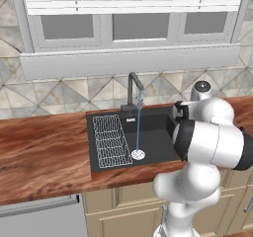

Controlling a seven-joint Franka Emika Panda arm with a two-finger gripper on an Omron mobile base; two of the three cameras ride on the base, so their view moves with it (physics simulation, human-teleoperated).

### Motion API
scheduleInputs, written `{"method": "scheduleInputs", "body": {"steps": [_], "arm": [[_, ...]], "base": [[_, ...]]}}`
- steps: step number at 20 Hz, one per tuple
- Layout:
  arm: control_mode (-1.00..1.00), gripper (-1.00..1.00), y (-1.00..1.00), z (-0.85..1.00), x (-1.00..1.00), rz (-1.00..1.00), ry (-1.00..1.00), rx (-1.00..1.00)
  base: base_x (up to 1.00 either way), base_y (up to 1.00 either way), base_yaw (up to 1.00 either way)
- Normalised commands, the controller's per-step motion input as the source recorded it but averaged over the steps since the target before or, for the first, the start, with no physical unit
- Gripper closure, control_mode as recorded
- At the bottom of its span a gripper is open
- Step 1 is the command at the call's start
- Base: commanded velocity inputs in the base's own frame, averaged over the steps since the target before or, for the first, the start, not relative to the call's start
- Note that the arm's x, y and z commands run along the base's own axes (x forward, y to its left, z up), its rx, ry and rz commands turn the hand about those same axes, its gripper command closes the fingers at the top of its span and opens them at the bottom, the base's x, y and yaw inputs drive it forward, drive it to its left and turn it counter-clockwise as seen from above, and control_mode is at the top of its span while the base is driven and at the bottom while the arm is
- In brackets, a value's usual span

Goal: Rinse each bowl for a few seconds and place them down in the sink or on the counter.

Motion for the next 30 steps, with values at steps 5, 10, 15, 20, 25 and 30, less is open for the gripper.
{"method": "scheduleInputs", "body": {"steps": [5, 10, 15, 20, 25, 30], "arm": [[-1.00, 1.00, -0.29, -0.16, 0.01, -0.01, 0.04, 0.01], [-1.00, 1.00, -0.16, -0.22, 0.12, 0.00, 0.03, 0.00], [-1.00, 1.00, 0.00, -0.29, 0.14, 0.00, 0.00, 0.00], [-1.00, 1.00, 0.01, -0.25, 0.16, 0.00, -0.07, 0.01], [-1.00, 1.00, -0.01, -0.28, 0.21, 0.01, -0.05, 0.00], [-1.00, 1.00, -0.12, -0.28, 0.30, 0.02, 0.00, 0.00]], "base": [[0.00, 0.00, 0.00], [0.00, 0.00, 0.00], [0.00, 0.00, 0.00], [0.00, 0.00, 0.00], [0.00, 0.00, 0.00], [0.00, 0.00, 0.00]]}}
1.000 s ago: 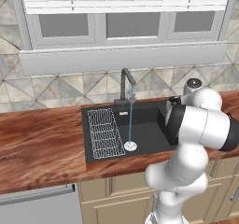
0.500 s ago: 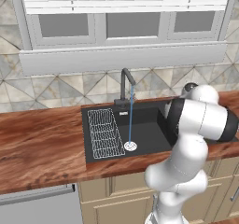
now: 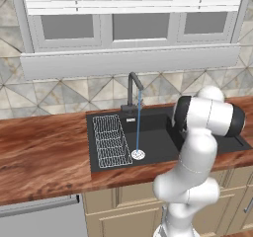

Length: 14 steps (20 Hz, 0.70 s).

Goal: Rinse each bowl for a few seconds and place them down in the sink or on the counter.

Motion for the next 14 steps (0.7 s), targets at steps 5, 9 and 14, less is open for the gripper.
{"method": "scheduleInputs", "body": {"steps": [5, 9, 14], "arm": [[-1.00, 1.00, -0.19, -0.26, 0.30, 0.03, 0.00, 0.00], [-1.00, 1.00, -0.30, -0.24, 0.29, 0.04, 0.00, 0.00], [-1.00, 1.00, -0.37, -0.23, 0.31, 0.05, 0.00, 0.00]], "base": [[0.00, 0.00, 0.00], [0.00, 0.00, 0.00], [0.00, 0.00, 0.00]]}}
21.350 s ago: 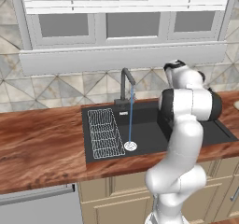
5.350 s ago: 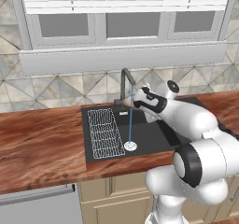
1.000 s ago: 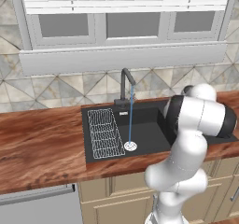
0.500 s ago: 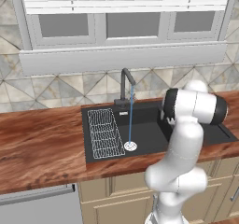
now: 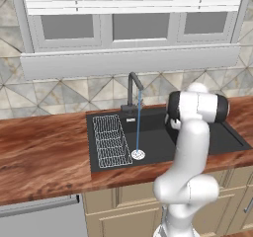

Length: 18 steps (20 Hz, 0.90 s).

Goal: Rinse each bowl for a few seconds and place them down in the sink or on the counter.

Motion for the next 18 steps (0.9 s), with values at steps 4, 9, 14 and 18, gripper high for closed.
{"method": "scheduleInputs", "body": {"steps": [4, 9, 14, 18], "arm": [[-1.00, -1.00, -0.22, -0.25, 0.17, 0.05, 0.00, 0.00], [-1.00, -1.00, -0.37, -0.01, 0.02, 0.04, 0.00, 0.00], [-1.00, -1.00, -0.37, 0.02, 0.00, 0.02, -0.01, 0.01], [-1.00, -1.00, -0.10, 0.42, -0.12, 0.01, -0.06, 0.00]], "base": [[0.00, 0.00, 0.00], [0.00, 0.00, 0.00], [0.00, 0.00, 0.00], [0.00, 0.00, 0.00]]}}
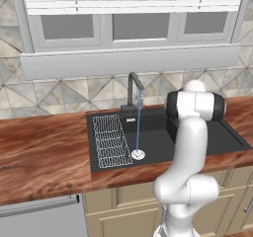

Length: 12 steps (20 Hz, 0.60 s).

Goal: Rinse each bowl for a few seconds and place them down in the sink or on the counter.

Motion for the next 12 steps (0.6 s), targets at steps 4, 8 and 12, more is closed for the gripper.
{"method": "scheduleInputs", "body": {"steps": [4, 8, 12], "arm": [[-1.00, -1.00, 0.00, 0.61, -0.28, -0.02, -0.08, 0.00], [-1.00, -1.00, 0.01, 0.52, -0.39, -0.08, -0.05, 0.02], [-1.00, -1.00, 0.03, 0.26, -0.33, -0.08, -0.03, 0.02]], "base": [[0.00, 0.00, 0.00], [0.00, 0.00, 0.00], [0.00, 0.00, 0.00]]}}
